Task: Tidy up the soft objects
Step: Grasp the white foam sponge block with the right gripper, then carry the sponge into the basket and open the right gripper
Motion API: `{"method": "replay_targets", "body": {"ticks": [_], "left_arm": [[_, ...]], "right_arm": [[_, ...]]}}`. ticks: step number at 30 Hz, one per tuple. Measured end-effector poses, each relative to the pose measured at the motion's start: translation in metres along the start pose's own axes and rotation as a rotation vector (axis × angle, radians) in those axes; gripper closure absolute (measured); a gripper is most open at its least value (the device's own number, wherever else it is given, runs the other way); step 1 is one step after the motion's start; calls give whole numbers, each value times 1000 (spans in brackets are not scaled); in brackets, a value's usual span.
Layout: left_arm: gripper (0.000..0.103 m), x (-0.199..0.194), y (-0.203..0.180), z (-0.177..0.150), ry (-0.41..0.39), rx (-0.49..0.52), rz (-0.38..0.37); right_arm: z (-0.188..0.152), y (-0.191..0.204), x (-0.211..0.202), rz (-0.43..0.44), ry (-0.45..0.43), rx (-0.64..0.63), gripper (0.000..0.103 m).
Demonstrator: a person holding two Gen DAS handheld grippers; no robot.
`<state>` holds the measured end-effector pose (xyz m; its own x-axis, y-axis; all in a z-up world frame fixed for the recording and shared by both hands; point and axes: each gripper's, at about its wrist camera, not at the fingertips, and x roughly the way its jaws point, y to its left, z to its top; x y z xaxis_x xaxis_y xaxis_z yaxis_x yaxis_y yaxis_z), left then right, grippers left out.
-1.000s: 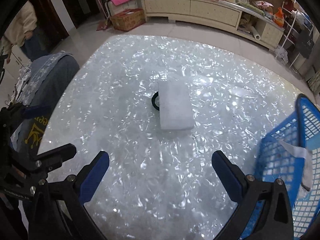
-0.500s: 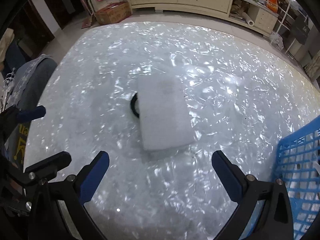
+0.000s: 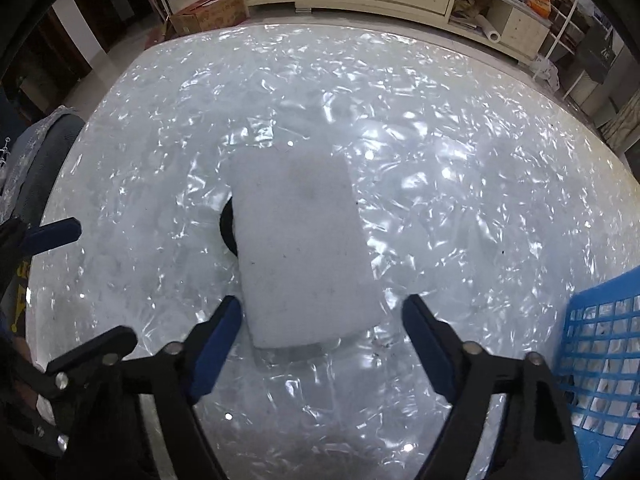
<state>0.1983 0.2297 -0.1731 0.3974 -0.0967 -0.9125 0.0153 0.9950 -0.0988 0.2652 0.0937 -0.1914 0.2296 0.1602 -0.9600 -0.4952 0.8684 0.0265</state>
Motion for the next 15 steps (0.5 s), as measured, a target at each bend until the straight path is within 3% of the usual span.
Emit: {"method": "replay_targets", "body": {"ticks": [2, 15], "left_arm": [[0, 2, 0, 3, 2, -9, -2], [0, -33, -32, 6, -41, 33, -14]], "right_arm": [[4, 1, 2, -10, -3, -10, 47], [-15, -14, -45, 36, -56, -3, 53]]}}
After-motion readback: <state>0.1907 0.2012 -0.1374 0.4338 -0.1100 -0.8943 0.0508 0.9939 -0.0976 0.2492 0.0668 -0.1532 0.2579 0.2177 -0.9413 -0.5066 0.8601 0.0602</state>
